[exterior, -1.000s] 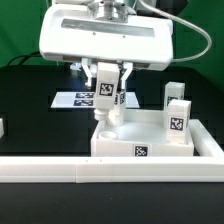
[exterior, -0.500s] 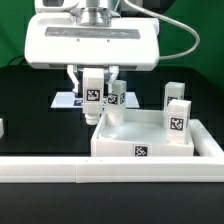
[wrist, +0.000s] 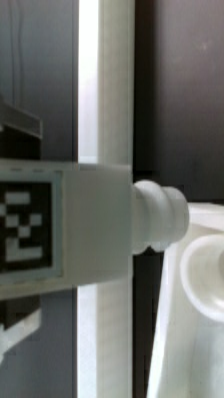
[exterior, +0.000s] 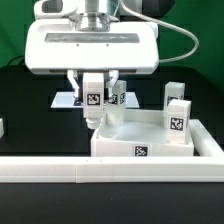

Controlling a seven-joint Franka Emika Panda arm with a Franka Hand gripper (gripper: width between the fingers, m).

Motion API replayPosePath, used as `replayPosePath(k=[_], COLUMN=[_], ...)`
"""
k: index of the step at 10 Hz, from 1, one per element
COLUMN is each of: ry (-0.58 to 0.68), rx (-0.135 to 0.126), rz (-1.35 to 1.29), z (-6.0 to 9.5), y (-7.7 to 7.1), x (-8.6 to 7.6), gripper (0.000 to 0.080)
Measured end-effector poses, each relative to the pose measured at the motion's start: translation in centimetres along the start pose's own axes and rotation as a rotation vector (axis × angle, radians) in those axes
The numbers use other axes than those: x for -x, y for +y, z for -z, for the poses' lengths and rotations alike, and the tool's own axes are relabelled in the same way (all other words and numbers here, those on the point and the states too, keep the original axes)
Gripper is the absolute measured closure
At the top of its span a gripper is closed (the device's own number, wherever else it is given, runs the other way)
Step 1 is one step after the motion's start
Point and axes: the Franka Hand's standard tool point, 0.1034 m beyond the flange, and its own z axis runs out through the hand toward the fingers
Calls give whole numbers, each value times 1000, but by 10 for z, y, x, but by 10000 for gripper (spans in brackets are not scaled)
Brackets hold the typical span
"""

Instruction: Assemble square table

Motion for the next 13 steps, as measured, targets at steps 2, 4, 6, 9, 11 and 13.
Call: replayPosePath(k=[2,4,6,9,11,13], ry=[14,9,3,-12,-19,-16], rx=[-8,-19,-21,-21,-22,-19], rz=[5,15,19,17,17,18], z=[-1,-5,-8,-13,-15,-18], y=[-15,-24,-26,-26,-26,-25], x=[2,4,8,16,20,23], gripper=[531,531,531,531,531,531])
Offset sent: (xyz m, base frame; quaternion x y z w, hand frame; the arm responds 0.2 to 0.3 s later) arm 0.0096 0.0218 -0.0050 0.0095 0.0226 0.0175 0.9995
